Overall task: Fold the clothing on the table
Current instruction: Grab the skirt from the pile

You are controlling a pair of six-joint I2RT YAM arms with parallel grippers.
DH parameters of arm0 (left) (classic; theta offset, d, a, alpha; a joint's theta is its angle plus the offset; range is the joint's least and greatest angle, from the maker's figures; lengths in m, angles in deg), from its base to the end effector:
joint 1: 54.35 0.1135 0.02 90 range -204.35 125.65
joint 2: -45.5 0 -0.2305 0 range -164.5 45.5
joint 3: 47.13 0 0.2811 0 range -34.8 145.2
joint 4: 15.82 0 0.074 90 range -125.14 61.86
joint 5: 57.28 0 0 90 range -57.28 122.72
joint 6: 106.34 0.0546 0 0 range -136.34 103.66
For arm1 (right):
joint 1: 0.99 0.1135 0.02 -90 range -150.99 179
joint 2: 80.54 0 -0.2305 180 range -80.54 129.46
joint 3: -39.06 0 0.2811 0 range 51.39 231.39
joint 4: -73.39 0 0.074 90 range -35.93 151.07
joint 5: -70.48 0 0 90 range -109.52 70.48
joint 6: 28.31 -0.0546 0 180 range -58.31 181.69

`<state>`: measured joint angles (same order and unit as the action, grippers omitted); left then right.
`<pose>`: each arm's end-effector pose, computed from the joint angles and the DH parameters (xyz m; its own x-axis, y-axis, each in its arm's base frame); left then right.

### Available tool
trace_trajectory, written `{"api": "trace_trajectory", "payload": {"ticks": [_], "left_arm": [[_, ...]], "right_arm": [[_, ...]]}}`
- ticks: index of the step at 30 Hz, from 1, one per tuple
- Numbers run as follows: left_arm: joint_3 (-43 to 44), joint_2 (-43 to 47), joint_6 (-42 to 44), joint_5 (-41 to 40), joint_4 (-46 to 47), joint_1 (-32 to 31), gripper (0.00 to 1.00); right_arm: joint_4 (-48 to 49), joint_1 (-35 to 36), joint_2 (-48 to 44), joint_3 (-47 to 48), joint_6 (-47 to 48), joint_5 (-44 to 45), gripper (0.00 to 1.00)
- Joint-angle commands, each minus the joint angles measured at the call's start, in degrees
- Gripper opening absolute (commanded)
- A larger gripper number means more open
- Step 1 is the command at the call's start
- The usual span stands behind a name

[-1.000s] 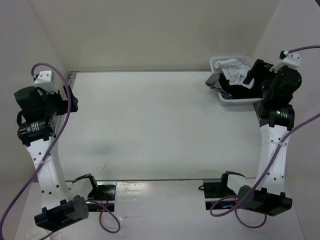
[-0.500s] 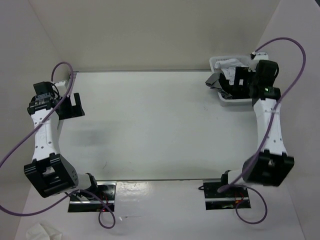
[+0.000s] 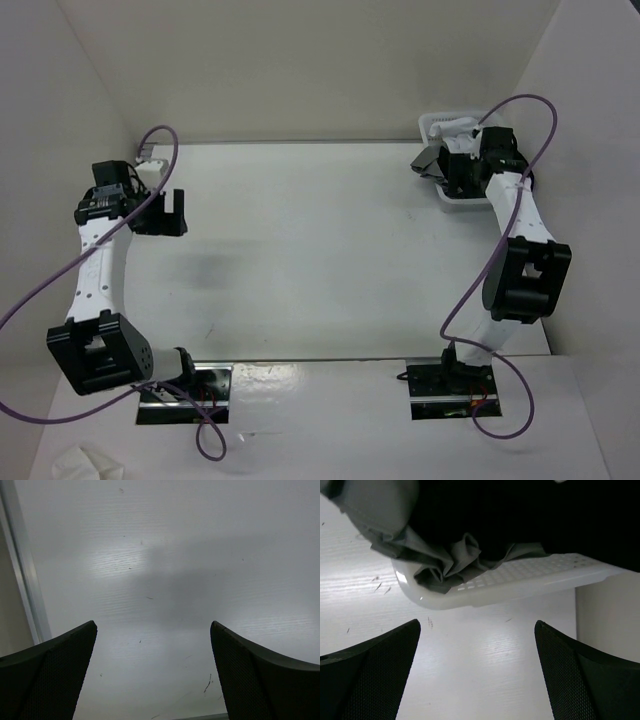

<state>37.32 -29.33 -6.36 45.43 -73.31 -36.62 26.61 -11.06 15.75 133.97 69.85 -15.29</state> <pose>0.3106 0.0867 0.2886 -0.7228 -0.0536 -0.6889 -0.0317 0.9985 -0.0444 0.4049 -0.0760 0.2401 -0.7577 -0.0092 -0.6525 0.1164 0.9819 -0.1491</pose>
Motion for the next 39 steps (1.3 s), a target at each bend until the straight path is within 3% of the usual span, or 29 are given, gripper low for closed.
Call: {"api": "trace_trajectory", "payload": {"ticks": [1,5,12,22,26,39], "left_arm": [[-1.7,-2.8,4.2,-1.0,1.4,-2.2,1.00],[-3.1,-3.0,4.2,0.3,3.0,-3.4,1.00],[-3.7,-1.3,1.8,3.3,4.1,-3.9,1.00],[-3.7,1.1,1.8,1.2,4.1,-3.9,1.00],[-3.7,1.1,1.8,0.6,4.1,-3.9,1.00],[-4.3,-1.8,1.8,0.6,4.1,-3.9,1.00]], "right_arm": [[-0.3,0.7,1.8,5.5,-1.0,7.3,0.99],[0.9,0.7,5.2,7.0,1.0,13.7,0.99],[2.0,-2.4,12.7,11.7,2.5,14.2,0.99],[-7.1,-3.7,25.0,31.5,0.0,3.7,0.98],[-8.3,-2.4,28.4,38.0,0.7,4.7,0.98],[-8.3,-1.9,36.1,39.5,2.1,5.9,0.98]]}}
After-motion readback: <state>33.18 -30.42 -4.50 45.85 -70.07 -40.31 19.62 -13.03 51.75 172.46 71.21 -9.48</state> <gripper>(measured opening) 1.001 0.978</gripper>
